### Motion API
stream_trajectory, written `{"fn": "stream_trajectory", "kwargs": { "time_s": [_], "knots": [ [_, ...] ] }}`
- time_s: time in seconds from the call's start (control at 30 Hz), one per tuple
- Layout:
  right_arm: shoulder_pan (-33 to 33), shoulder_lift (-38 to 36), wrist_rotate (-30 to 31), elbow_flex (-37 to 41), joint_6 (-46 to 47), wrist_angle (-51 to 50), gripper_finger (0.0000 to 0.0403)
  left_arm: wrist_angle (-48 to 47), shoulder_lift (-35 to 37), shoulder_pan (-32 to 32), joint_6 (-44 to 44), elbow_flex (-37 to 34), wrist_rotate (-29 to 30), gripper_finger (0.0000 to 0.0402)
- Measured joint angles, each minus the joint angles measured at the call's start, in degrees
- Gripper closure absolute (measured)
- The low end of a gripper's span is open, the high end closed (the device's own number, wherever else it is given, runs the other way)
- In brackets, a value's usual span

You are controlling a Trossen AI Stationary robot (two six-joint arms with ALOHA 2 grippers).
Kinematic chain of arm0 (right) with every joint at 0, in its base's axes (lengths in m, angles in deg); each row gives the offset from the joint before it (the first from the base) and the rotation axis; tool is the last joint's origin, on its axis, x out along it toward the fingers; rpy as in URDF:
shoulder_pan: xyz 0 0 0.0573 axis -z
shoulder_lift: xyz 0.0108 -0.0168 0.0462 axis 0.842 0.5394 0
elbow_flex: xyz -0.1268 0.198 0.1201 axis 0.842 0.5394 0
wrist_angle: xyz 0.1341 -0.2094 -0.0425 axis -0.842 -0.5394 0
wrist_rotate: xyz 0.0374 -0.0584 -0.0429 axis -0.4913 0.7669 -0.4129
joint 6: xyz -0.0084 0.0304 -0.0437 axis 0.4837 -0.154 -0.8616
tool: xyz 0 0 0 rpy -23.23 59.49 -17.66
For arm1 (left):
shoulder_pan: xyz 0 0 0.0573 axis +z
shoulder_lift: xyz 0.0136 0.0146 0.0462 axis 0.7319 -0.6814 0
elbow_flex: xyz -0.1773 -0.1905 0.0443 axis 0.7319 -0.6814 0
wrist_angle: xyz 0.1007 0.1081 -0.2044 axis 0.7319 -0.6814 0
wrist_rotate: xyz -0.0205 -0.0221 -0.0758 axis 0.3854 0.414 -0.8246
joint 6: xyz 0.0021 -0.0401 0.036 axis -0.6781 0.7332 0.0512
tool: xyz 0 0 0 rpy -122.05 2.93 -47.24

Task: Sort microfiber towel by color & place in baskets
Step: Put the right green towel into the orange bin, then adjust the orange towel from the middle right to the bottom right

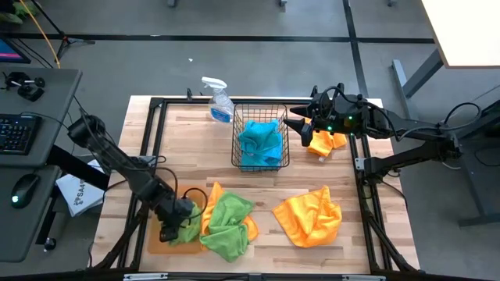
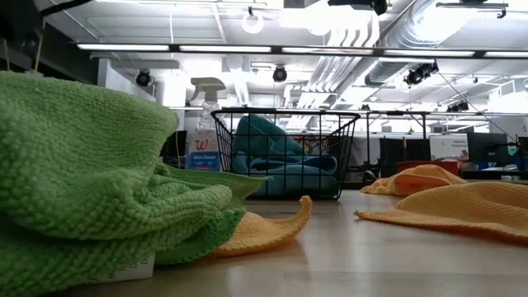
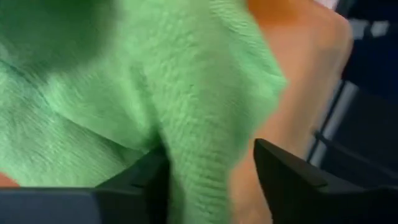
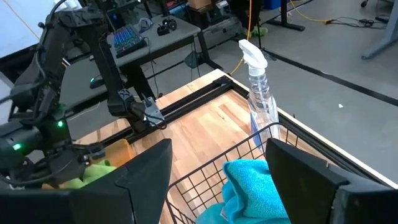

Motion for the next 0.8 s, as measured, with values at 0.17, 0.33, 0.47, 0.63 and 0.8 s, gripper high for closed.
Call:
{"fn": "stream_trajectory", "kwargs": {
  "time_s": [0.17, 0.33, 0.47, 0.63, 0.8],
  "knots": [
    [0.0, 0.0, -0.2, 0.0, -0.1, 0.0, 0.0146, -8.8, 0.0, 1.3, -5.3, 5.9, -5.6, 0.0156],
    [0.0, 0.0, -0.2, 0.0, -0.2, 0.0, 0.0146, -18.0, 0.0, 2.1, -10.5, 11.4, -5.6, 0.0143],
    [0.0, 0.0, -0.4, 0.0, -0.1, 0.0, 0.0146, -24.3, 0.0, 3.0, -14.8, 14.2, -0.3, 0.0143],
    [0.0, 0.0, -3.5, 0.0, 0.1, 0.0, 0.0146, -29.9, 0.0, 6.1, -20.0, 17.8, 8.7, 0.0143],
    [-0.1, 0.0, -11.1, 0.0, 3.5, -3.8, 0.0146, -24.8, 0.0, 11.0, -25.1, 21.7, 19.2, 0.0143]
  ]
}}
